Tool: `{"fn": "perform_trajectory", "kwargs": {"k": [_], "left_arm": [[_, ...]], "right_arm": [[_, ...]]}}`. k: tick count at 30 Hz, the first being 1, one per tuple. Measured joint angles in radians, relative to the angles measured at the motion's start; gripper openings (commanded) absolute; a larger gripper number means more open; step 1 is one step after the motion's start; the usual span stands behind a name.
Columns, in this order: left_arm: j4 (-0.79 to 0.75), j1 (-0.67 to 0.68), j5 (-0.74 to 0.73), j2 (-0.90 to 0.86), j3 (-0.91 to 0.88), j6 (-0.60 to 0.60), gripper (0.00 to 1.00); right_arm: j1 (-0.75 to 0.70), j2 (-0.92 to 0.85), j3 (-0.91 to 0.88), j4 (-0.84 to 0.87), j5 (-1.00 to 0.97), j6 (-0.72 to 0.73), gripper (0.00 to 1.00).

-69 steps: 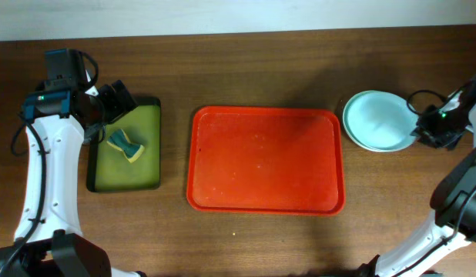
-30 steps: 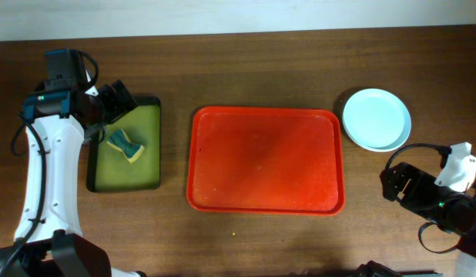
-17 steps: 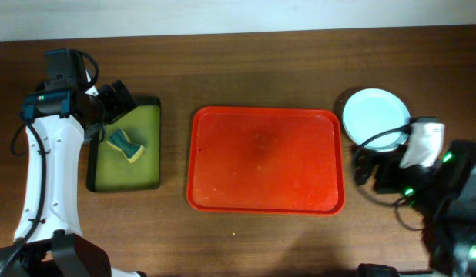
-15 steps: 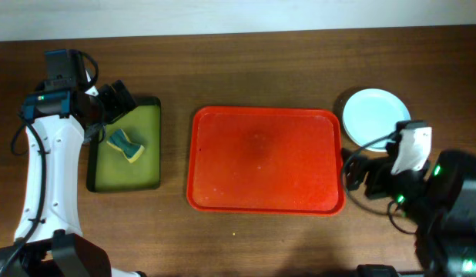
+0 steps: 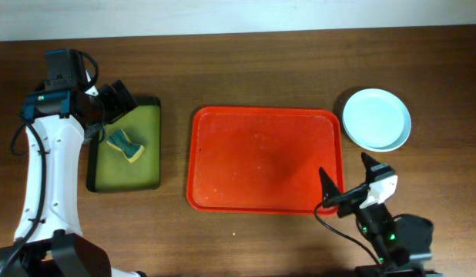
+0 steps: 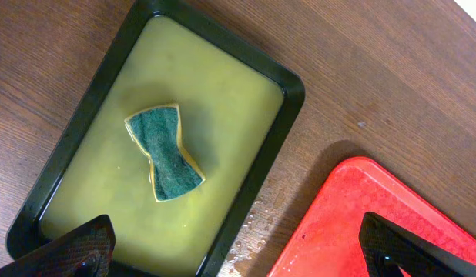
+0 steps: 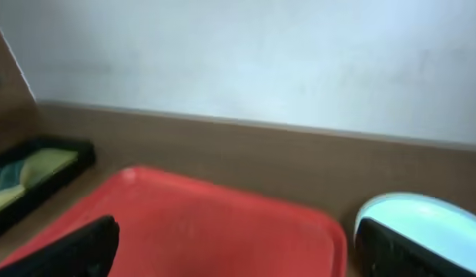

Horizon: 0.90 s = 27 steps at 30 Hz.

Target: Clean dirty plates on tray and stack at the side

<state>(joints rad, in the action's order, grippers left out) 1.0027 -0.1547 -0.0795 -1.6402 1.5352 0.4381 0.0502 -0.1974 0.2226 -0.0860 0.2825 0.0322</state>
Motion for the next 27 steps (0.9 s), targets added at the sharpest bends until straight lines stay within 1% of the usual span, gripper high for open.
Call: {"fn": "perform_trajectory", "kwargs": {"k": [3, 7, 11, 16, 20, 27], "left_arm": [[0.0, 0.0, 0.0, 0.0, 0.0, 0.0, 0.99], [0.0, 0.0, 0.0, 0.0, 0.0, 0.0, 1.0], [0.0, 0.0, 0.0, 0.0, 0.0, 0.0, 0.99], [0.0, 0.0, 0.0, 0.0, 0.0, 0.0, 1.0], [0.0, 0.0, 0.0, 0.0, 0.0, 0.0, 0.99], [0.0, 0.0, 0.0, 0.0, 0.0, 0.0, 0.99]], "right_arm": [[0.021, 0.07, -0.082, 0.09, -0.022, 0.0, 0.99], [0.024, 0.175, -0.164, 0.125, -0.074, 0.0, 0.99], [0.024, 0.182, -0.195, 0.163, -0.124, 0.0, 0.99], [0.024, 0.182, -0.207, 0.126, -0.194, 0.0, 0.99], [0.024, 0.183, -0.209, 0.013, -0.223, 0.0, 0.99], [0.024, 0.183, -0.209, 0.011, -0.234, -0.003, 0.99]]}}
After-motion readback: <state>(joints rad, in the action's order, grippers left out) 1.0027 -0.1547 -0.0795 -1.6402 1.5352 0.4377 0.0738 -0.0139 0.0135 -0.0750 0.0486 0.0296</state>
